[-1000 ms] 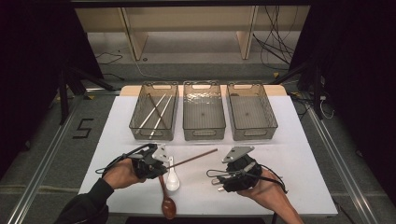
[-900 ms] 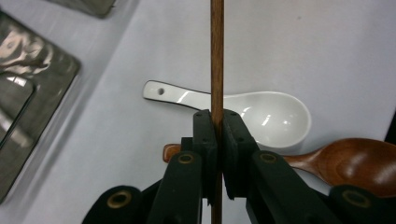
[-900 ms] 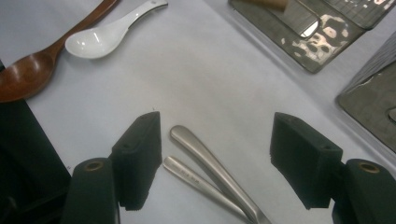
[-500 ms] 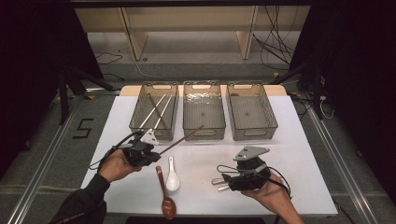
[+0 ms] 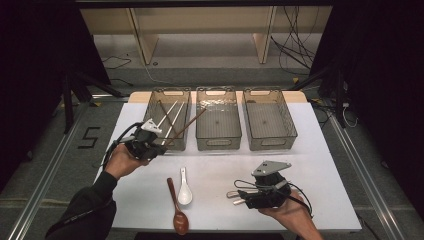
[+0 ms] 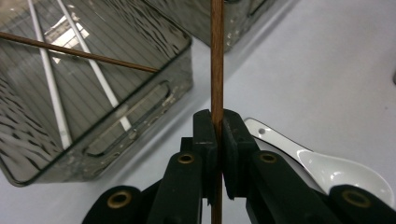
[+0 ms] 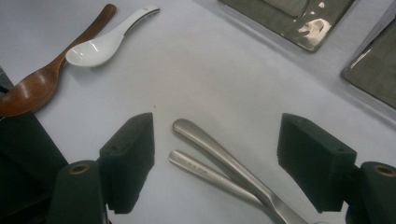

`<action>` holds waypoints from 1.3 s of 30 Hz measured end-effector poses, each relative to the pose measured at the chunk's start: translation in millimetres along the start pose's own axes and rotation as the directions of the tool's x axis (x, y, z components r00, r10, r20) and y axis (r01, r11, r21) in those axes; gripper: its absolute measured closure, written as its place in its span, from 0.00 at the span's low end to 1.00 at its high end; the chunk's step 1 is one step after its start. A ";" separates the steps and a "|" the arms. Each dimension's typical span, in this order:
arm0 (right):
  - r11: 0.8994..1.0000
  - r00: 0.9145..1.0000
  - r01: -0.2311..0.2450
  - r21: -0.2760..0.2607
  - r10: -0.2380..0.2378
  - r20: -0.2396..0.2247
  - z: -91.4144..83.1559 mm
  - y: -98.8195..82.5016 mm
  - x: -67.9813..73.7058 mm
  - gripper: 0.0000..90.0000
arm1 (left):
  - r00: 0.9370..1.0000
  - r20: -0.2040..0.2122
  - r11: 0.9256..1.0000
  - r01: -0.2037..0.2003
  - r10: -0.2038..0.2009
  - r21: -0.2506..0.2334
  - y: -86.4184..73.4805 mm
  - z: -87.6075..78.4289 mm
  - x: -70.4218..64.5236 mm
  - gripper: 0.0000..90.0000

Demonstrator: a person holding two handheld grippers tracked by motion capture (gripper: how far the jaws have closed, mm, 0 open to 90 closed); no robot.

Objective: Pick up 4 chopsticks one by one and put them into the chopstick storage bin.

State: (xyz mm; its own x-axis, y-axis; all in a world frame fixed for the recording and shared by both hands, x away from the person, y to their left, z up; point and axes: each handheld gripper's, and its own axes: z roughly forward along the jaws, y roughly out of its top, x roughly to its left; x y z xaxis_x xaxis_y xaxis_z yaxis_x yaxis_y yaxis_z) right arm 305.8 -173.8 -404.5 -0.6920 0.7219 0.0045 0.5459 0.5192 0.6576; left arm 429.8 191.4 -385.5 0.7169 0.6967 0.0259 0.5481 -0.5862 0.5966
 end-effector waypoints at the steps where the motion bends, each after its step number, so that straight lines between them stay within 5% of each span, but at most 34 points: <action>1: 1.000 1.000 0.000 -0.001 0.000 0.002 0.0 -0.5 0.3 0.31 | 1.000 -0.004 1.000 0.011 -0.011 -0.004 1.8 0.4 3.2 0.94; 13: 1.000 1.000 -0.001 -0.001 0.001 -0.013 -0.1 -1.2 3.6 0.30 | 0.991 -0.054 0.992 0.121 -0.122 -0.027 27.4 6.5 41.8 0.94; 39: 0.998 0.999 -0.037 -0.045 0.036 -0.029 -4.9 -1.8 1.2 0.28 | 0.960 -0.139 0.969 0.246 -0.245 -0.009 46.2 47.1 89.2 0.94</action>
State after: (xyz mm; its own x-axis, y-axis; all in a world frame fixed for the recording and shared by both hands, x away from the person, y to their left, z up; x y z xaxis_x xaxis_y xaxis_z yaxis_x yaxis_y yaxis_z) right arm 301.7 -176.1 -401.9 -0.6853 0.7265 0.0500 0.5493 0.4707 0.6905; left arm 539.4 207.0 -393.4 0.4938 0.8695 -0.0098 0.7038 -0.3931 0.5917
